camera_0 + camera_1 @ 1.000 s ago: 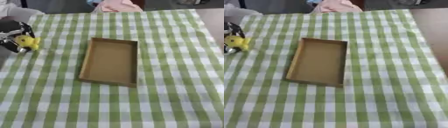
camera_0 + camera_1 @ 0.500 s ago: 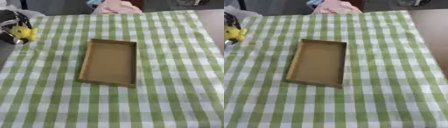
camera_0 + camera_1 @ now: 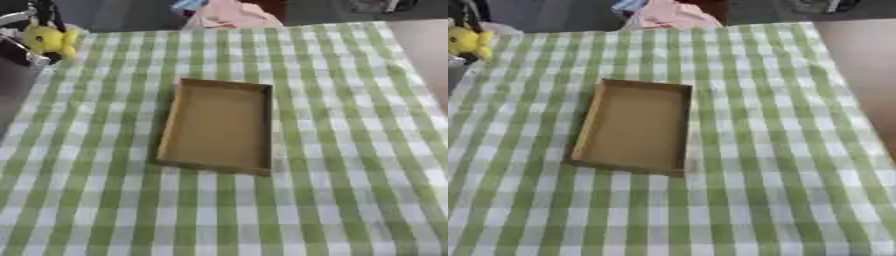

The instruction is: Pick up objects on the table and place them in the box.

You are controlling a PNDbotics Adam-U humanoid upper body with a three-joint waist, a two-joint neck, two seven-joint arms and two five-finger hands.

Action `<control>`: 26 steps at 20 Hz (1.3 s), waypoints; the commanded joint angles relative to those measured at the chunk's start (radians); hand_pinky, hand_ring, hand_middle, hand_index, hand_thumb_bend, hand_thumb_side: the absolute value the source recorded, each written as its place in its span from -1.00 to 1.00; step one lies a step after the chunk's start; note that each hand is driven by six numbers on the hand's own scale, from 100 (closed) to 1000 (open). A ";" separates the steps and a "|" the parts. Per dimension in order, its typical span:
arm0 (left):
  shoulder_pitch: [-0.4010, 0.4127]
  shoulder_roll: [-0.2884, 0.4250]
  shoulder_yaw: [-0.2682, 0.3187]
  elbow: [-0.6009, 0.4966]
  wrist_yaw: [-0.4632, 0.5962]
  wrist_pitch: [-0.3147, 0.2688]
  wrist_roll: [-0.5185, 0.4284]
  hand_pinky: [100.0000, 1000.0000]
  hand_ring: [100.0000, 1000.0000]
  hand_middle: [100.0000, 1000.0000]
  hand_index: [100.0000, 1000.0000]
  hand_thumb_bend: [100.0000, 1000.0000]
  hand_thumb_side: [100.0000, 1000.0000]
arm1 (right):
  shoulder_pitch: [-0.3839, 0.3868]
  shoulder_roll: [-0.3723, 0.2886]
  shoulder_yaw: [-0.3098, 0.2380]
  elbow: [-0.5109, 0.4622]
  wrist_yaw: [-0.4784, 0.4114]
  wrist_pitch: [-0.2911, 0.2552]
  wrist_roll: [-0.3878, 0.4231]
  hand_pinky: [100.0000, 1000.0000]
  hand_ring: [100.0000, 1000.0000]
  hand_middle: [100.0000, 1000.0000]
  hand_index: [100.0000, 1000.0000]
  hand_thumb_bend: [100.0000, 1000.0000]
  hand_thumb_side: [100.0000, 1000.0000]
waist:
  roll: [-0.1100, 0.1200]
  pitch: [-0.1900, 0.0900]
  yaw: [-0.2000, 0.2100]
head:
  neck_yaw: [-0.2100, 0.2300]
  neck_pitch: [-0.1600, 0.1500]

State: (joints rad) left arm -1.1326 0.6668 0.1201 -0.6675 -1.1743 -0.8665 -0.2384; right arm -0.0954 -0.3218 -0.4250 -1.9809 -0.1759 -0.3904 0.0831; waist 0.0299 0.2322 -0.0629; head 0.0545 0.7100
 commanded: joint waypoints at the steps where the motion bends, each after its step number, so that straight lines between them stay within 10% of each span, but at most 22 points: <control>1: -0.033 -0.002 -0.020 -0.053 0.051 -0.036 -0.021 -0.54 -0.05 0.15 0.23 -0.53 -1.00 | -0.005 -0.030 -0.006 -0.019 -0.008 -0.001 0.000 0.56 0.35 0.07 0.68 -1.00 0.36 | 0.000 -0.021 -0.003 | -0.003 -0.016; 16: -0.008 -0.257 -0.163 -0.297 0.340 -0.041 -0.189 -0.58 -0.11 0.11 0.22 -0.71 -1.00 | -0.017 -0.029 -0.007 -0.019 -0.015 0.001 0.000 0.56 0.35 0.08 0.68 -1.00 0.35 | 0.000 -0.020 -0.024 | -0.015 -0.019; 26: 0.034 -0.394 -0.209 -0.328 0.295 -0.041 -0.257 -0.58 -0.10 0.10 0.21 -0.74 -1.00 | -0.020 -0.026 -0.011 -0.019 -0.013 0.006 -0.004 0.56 0.35 0.08 0.68 -1.00 0.36 | 0.005 -0.020 -0.030 | -0.005 -0.015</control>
State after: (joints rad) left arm -1.0819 0.2742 -0.0936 -0.9816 -0.8666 -0.7634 -0.3435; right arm -0.1058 -0.3219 -0.4278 -1.9809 -0.1872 -0.3857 0.0819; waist 0.0391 0.2313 -0.0920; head 0.0471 0.7017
